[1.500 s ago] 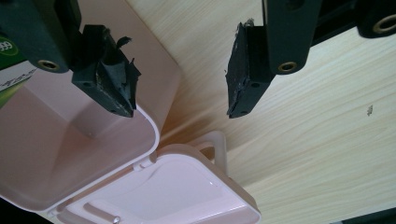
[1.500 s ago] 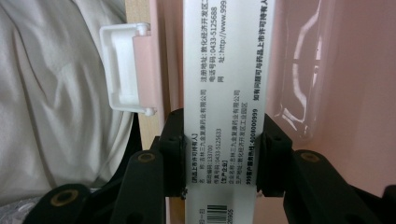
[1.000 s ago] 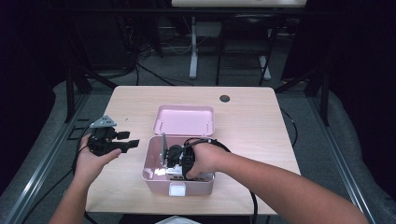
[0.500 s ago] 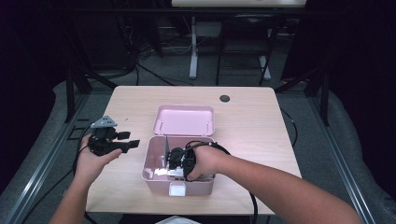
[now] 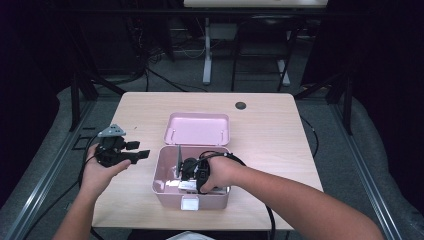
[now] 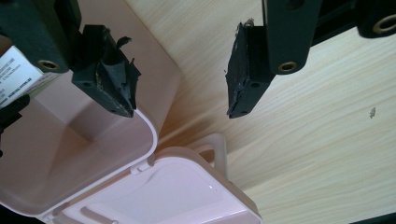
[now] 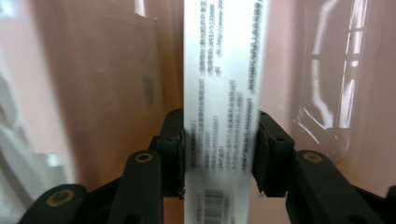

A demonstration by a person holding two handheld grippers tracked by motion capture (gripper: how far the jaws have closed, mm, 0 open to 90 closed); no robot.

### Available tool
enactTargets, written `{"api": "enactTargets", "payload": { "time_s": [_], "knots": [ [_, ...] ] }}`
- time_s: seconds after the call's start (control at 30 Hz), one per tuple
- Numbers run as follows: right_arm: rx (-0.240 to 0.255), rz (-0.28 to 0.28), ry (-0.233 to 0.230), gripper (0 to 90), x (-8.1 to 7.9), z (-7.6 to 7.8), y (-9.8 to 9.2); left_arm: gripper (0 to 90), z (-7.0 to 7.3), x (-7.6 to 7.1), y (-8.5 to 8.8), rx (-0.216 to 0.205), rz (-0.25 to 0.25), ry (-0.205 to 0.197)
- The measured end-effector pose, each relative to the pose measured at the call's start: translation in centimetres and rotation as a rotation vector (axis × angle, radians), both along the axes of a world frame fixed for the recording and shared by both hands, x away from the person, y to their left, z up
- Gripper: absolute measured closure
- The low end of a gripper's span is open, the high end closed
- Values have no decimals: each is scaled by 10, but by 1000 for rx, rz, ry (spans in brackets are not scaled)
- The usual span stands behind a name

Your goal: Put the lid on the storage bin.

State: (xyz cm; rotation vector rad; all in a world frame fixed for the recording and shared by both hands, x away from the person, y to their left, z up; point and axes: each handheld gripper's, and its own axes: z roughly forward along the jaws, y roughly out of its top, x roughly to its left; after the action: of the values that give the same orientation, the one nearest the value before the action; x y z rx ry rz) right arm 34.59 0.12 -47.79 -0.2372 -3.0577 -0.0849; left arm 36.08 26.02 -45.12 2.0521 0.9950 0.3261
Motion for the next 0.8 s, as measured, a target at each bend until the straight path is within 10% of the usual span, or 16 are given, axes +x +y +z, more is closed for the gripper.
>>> {"api": "enactTargets", "payload": {
  "time_s": [0.8],
  "knots": [
    [21, 9, -29, 617, -2, 17, 2, 425, 1, -1, 1, -7, 2, -7]
  ]
}}
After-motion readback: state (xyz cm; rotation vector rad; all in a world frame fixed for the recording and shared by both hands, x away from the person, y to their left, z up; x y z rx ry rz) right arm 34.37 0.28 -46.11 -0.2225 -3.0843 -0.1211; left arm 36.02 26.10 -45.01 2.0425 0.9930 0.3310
